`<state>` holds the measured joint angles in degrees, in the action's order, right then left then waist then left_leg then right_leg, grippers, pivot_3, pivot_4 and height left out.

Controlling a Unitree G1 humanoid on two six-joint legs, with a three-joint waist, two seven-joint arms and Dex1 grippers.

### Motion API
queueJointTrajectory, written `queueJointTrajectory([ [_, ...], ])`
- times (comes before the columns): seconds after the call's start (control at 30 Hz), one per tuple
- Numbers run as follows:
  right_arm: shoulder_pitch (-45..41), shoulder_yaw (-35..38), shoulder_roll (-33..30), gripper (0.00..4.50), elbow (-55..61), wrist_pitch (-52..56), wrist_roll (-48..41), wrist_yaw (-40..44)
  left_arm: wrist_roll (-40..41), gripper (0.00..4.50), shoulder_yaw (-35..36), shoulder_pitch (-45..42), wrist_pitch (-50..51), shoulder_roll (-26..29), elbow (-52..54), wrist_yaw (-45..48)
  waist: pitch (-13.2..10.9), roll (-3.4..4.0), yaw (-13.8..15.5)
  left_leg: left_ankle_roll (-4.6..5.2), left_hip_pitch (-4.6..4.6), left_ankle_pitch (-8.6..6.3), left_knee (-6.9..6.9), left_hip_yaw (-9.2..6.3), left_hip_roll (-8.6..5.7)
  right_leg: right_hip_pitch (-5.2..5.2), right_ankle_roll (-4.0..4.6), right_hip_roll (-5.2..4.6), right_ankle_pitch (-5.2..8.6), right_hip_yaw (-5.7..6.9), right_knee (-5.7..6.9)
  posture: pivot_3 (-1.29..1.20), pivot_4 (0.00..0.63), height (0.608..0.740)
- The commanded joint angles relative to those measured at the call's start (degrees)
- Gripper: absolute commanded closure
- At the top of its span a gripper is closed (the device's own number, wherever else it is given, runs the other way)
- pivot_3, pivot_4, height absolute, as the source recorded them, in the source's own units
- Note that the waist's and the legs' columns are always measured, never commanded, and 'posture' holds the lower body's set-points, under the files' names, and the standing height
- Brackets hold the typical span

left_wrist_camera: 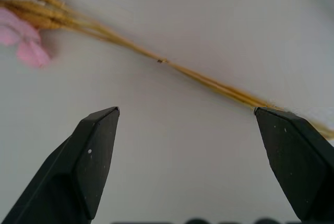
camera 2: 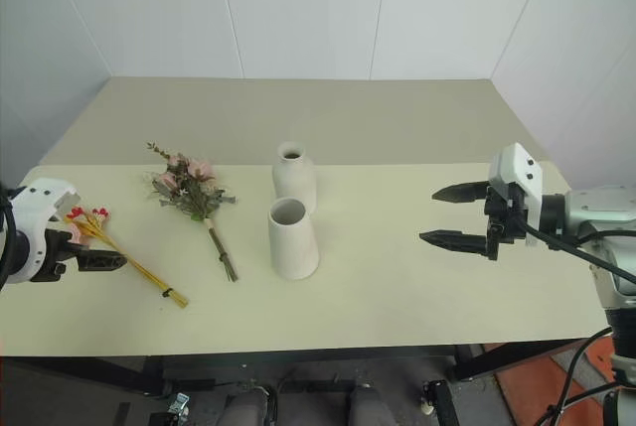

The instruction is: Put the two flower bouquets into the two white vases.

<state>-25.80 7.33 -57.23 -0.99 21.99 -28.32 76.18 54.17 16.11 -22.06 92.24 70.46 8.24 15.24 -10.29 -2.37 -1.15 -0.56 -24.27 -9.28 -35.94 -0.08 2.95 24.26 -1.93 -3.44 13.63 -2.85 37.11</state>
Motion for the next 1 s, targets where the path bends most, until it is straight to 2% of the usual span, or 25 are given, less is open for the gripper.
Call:
queueJointTrajectory([
  [0.03,-2.3,1.0,-0.2,0.02,-0.7,-2.4,-0.3,1.9,5.9,0.0,2.5,-1.7,0.3,-1.7,-4.6,-11.7,0.0,0.0,0.2,0.0,0.0,0.0,0.0,0.0,0.0,0.0,0.0,0.0,0.0,0.0,0.0,0.0,0.15,0.74],
  [0.23,-4.7,0.4,0.0,0.02,-3.3,-3.7,0.4,3.8,14.5,0.0,5.5,-7.7,0.3,-12.5,-12.8,-33.0,0.0,-0.04,0.6,-0.01,0.0,0.0,-0.03,-0.01,-0.02,-0.06,0.28,-0.01,-0.18,0.02,0.0,0.0,0.15,0.74],
  [0.37,-3.9,1.0,0.1,0.02,-2.5,-3.7,0.0,4.3,21.5,0.0,6.5,-9.9,0.3,-17.2,-14.9,-43.9,0.0,-0.06,0.5,-0.05,-0.04,-0.02,-0.06,-0.03,-0.06,-0.06,0.35,-0.05,-0.27,0.0,-0.01,0.0,0.15,0.74],
  [0.5,-2.9,1.8,-0.1,0.02,-1.6,-3.5,-0.4,4.1,23.3,0.0,7.7,-11.5,0.3,-21.2,-17.8,-53.8,0.0,-0.07,0.2,-0.06,0.03,-0.03,-0.06,-0.03,-0.08,-0.09,0.36,-0.05,-0.28,-0.03,0.02,0.0,0.15,0.74],
  [0.7,-1.5,3.2,-0.6,0.02,-0.3,-3.0,-1.1,3.7,23.4,0.0,9.4,-14.4,0.3,-26.1,-22.5,-62.8,0.0,-0.08,0.4,-0.07,0.04,-0.02,-0.08,-0.03,-0.11,-0.11,0.35,-0.04,-0.3,-0.04,0.03,0.0,0.15,0.74],
  [0.83,-0.7,3.8,-0.7,0.0,0.3,-2.8,-1.4,3.5,20.4,0.79,9.5,-16.5,0.3,-27.5,-25.2,-64.0,0.0,-0.08,0.4,-0.07,0.05,-0.02,-0.08,-0.03,-0.14,-0.12,0.35,-0.05,-0.3,-0.05,0.03,0.0,0.15,0.74],
  [1.0,0.4,4.7,-1.0,0.0,1.2,-2.4,-1.7,3.4,19.5,2.34,9.0,-17.9,0.3,-27.6,-26.2,-63.3,0.0,-0.07,0.4,-0.13,0.07,0.0,-0.08,-0.03,-0.15,-0.15,0.34,-0.05,-0.3,-0.04,0.04,0.0,0.15,0.74],
])
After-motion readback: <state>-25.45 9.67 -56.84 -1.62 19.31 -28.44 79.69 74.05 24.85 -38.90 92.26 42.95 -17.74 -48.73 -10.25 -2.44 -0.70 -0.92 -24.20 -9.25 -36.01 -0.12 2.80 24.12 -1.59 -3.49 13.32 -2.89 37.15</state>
